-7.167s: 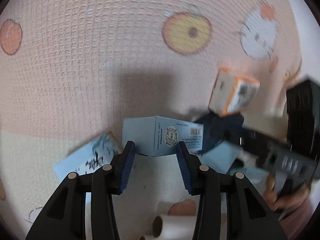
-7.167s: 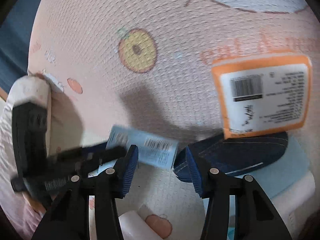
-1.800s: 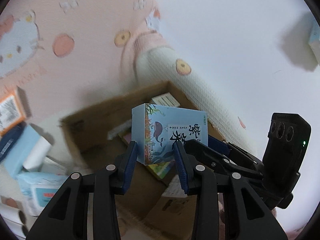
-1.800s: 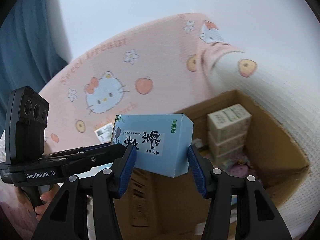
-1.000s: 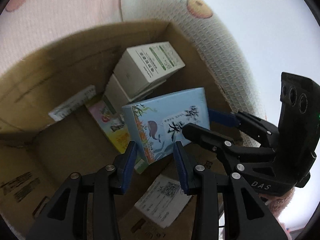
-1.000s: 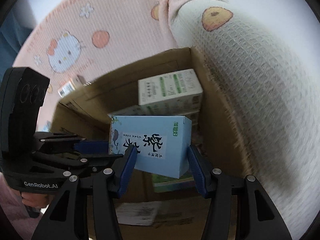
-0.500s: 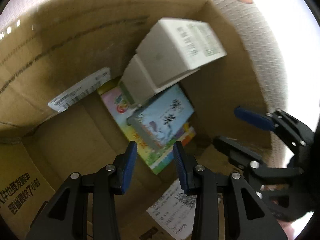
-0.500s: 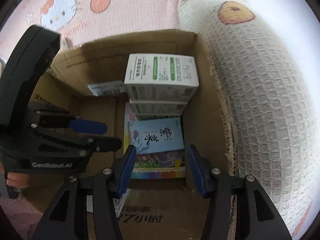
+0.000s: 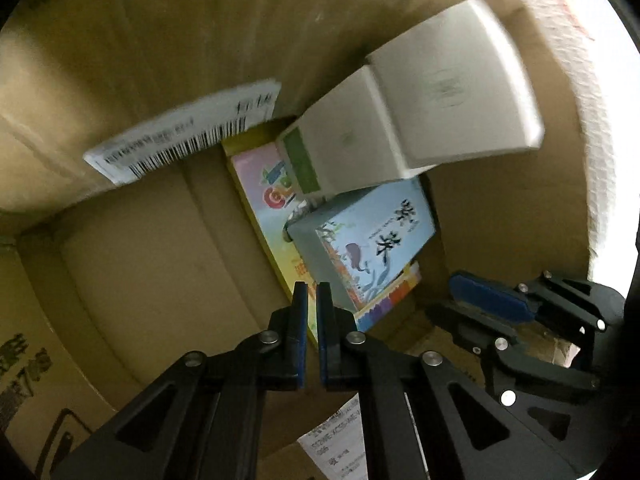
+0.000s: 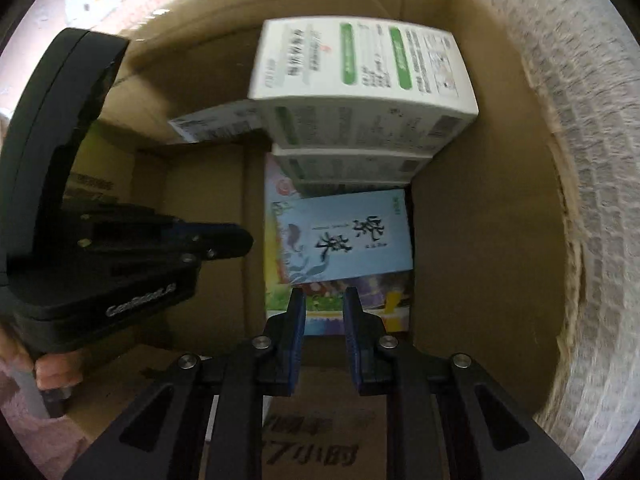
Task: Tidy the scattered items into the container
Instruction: 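Lower the light-blue box into the cardboard box onto the crayon box, then open the left gripper to release the light-blue box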
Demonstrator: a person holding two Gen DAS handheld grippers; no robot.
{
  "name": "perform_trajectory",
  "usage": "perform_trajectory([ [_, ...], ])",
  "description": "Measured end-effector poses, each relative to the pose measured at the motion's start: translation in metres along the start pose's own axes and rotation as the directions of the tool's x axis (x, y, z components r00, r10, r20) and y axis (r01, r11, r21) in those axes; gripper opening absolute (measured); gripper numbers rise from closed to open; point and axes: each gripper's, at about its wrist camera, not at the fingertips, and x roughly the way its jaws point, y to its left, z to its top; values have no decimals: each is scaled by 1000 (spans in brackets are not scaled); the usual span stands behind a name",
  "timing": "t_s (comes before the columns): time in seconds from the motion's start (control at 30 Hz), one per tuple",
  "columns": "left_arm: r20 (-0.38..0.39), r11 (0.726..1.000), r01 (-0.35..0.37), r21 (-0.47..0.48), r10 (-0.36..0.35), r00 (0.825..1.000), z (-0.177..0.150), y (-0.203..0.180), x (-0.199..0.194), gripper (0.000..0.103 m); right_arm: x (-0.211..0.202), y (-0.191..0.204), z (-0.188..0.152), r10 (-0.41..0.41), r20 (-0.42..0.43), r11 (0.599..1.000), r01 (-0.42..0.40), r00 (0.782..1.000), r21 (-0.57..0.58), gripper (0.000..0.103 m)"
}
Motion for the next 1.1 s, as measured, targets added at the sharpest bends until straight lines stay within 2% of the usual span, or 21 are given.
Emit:
perform_trajectory([
  [0.1, -51, 999, 21, -39, -23, 998, 5, 4, 12, 4, 9, 0, 3, 43, -47, 999, -43, 998, 3, 16],
  [0.2, -61, 998, 25, -52, -28, 998, 9, 5, 19, 4, 11, 1, 4, 34, -65, 999, -35, 997, -7, 16],
  [0.33, -67, 989, 93, -113, -101, 993, 14, 7, 24, 4, 15, 2, 6, 44, -94, 999, -45, 995, -5, 16],
  [0.37, -64, 988, 104, -116, -112, 992, 14, 6, 23, 0, 16, 2, 7, 43, -96, 999, -44, 994, -4, 16],
  [0.5, -51, 991, 75, -114, -81, 995, 13, 2, 24, 0, 18, -1, 11, 43, -114, 999, -43, 993, 0, 16],
  [0.77, -24, 991, 59, -118, -62, 998, 6, -3, 23, 1, 17, -2, 10, 4, -88, 999, -1, 996, 39, 16],
  [0.83, 1, 993, 33, -109, -33, 999, 2, -4, 16, 8, 17, -2, 11, -24, -87, 999, 28, 996, 41, 16],
  [0.9, 22, 994, 43, -98, -41, 999, -3, -7, 6, 21, 16, -1, 13, -53, -86, 997, 57, 995, 44, 16],
  [0.93, 29, 995, 49, -91, -47, 998, -5, -9, 1, 37, 16, 1, 13, -56, -81, 997, 60, 995, 46, 16],
  [0.97, 32, 995, 48, -83, -46, 998, -8, -10, -3, 48, 14, 2, 13, -59, -71, 997, 63, 996, 52, 16],
  [1.07, 65, 999, 12, -40, -10, 998, -19, -16, -18, 51, 7, 8, 6, -88, -23, 993, 90, 996, 72, 17],
  [1.1, 82, 1000, -5, -18, 6, 997, -24, -19, -24, 52, 3, 9, 4, -95, -3, 992, 95, 995, 82, 24],
])
